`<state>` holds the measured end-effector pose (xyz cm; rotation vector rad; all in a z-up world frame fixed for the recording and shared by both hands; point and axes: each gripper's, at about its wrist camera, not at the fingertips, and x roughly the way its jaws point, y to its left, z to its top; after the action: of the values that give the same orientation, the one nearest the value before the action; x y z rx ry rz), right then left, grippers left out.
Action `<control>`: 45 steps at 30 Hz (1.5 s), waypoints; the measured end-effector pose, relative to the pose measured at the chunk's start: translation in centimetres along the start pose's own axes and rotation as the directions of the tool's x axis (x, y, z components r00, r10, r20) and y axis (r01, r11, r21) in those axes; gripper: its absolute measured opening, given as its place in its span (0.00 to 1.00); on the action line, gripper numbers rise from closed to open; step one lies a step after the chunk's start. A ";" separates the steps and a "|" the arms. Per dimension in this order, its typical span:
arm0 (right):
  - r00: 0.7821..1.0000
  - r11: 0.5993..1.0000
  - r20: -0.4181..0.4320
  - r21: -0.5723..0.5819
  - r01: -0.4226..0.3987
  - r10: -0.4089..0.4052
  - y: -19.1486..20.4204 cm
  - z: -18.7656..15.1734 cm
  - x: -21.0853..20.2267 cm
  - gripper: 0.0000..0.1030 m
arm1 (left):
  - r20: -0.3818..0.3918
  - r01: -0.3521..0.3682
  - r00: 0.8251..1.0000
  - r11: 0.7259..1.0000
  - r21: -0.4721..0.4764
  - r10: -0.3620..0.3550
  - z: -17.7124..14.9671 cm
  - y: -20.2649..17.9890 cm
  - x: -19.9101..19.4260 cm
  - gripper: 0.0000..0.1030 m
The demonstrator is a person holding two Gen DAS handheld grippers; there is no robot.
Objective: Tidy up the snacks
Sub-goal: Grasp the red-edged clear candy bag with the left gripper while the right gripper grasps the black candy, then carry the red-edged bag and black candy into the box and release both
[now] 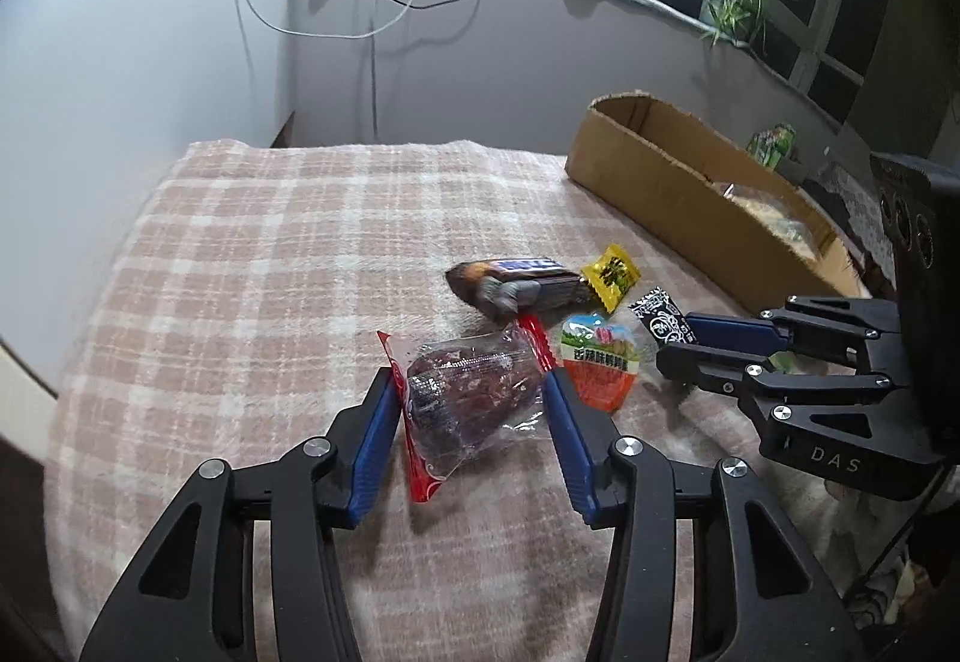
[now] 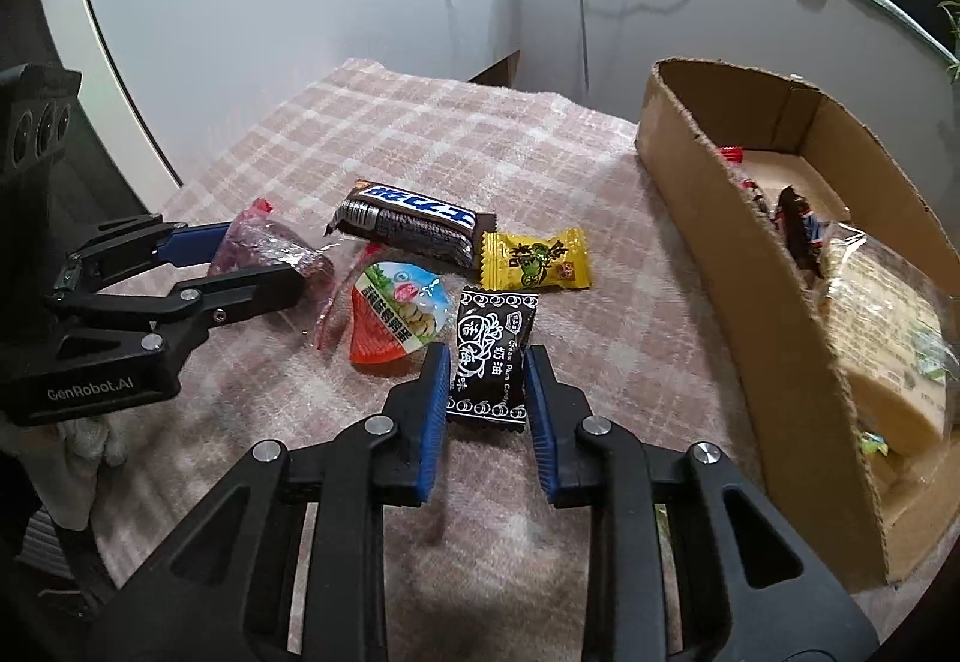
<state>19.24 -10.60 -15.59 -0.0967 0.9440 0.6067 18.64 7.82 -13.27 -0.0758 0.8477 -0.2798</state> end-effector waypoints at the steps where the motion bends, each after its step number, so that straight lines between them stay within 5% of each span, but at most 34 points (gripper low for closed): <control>1: 1.000 1.000 0.005 0.003 -0.001 0.001 0.0 -0.1 -0.3 0.25 | 0.006 0.000 1.000 1.000 -0.004 0.000 0.0 0.0 -0.3 0.46; 14: 0.995 1.000 0.099 0.023 -0.010 0.007 -1.3 0.1 -5.8 0.25 | 0.097 0.034 0.995 0.998 -0.045 -0.030 1.7 -1.1 -3.9 0.46; 28: 0.985 0.995 0.157 0.079 0.054 -0.066 -8.6 2.9 -10.5 0.25 | 0.152 0.103 0.983 0.995 -0.018 -0.099 6.6 -5.5 -2.9 0.46; 45: 0.980 0.982 0.104 0.106 0.157 -0.168 -17.1 7.4 -7.7 0.25 | 0.126 0.167 0.978 0.986 -0.006 -0.165 12.7 -10.0 3.1 0.46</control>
<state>30.30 -25.77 -8.25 -0.0510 0.8455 0.4097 27.96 -3.20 -5.40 -0.1781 0.7194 -0.4209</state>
